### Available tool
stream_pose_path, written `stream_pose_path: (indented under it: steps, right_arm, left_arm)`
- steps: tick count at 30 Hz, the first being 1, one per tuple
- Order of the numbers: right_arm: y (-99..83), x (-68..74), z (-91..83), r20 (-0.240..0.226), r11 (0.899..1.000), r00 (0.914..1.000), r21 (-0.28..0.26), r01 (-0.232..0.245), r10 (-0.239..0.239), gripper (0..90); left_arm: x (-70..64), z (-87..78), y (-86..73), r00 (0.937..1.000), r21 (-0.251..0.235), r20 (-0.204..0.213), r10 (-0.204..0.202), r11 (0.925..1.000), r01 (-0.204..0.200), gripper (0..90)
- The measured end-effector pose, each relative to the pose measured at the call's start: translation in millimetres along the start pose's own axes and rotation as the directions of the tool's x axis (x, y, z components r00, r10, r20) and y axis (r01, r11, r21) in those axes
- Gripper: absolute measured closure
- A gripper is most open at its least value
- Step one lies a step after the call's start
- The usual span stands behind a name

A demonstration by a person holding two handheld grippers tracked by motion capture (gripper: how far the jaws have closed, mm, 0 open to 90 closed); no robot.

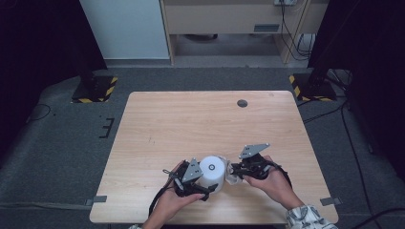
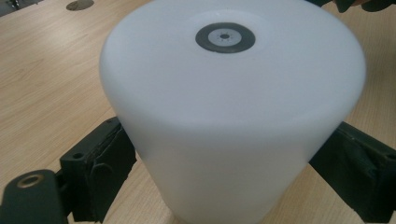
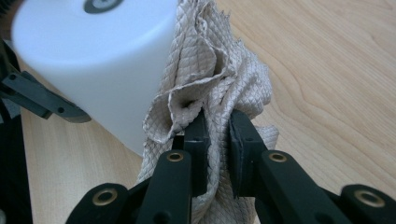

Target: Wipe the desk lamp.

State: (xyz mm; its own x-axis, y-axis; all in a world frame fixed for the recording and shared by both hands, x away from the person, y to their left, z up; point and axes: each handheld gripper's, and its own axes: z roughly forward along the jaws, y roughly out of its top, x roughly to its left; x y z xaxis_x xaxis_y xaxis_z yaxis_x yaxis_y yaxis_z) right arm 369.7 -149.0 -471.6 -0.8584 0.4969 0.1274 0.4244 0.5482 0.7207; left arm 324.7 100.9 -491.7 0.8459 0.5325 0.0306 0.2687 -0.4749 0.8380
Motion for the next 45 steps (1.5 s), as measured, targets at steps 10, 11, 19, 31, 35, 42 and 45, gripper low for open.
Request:
stream_pose_path:
  steps: [10, 11, 19, 31, 35, 42, 45]
  right_arm:
    - [18.3, 0.0, -18.3, 0.009, 0.998, 0.9997, -0.053, 0.022, -0.021, 79.8]
    - [19.7, 0.1, -18.9, 0.007, 0.998, 0.9997, -0.052, 0.026, -0.025, 79.8]
    - [12.4, -2.3, -3.2, -0.002, 1.000, 0.9999, 0.002, 0.014, -0.014, 79.8]
    - [13.0, 2.5, -14.1, 0.020, 0.999, 0.9995, -0.033, 0.026, -0.025, 79.7]
    - [13.6, 5.1, -16.9, 0.025, 0.999, 0.9992, -0.036, 0.031, -0.030, 79.7]
    - [7.0, 1.1, -1.0, 0.018, 1.000, 0.9996, -0.001, 0.022, -0.022, 79.7]
    - [2.3, -1.6, 7.9, 0.013, 1.000, 0.9998, 0.020, 0.012, -0.013, 79.7]
  left_arm:
    - [0.3, 0.5, 0.2, 1.0000, 0.007, 0.002, 0.002, 1.0000, -0.002, 8.0]
    - [0.2, 0.6, 0.2, 1.0000, 0.007, 0.002, 0.002, 1.0000, -0.002, 8.0]
    - [0.0, 0.3, 0.6, 1.0000, 0.013, 0.002, 0.008, 0.9999, -0.008, 8.0]
    - [-1.3, 0.8, 0.7, 1.0000, 0.015, -0.002, 0.003, 0.9999, -0.003, 8.0]
    - [-2.0, 0.6, 0.9, 1.0000, 0.016, -0.002, 0.004, 0.9999, -0.004, 7.9]
    - [-1.5, 1.6, 1.5, 1.0000, 0.019, 0.002, 0.002, 0.9998, -0.002, 7.8]
    - [-1.2, 1.5, 1.4, 1.0000, 0.019, 0.003, 0.002, 0.9998, -0.002, 7.8]
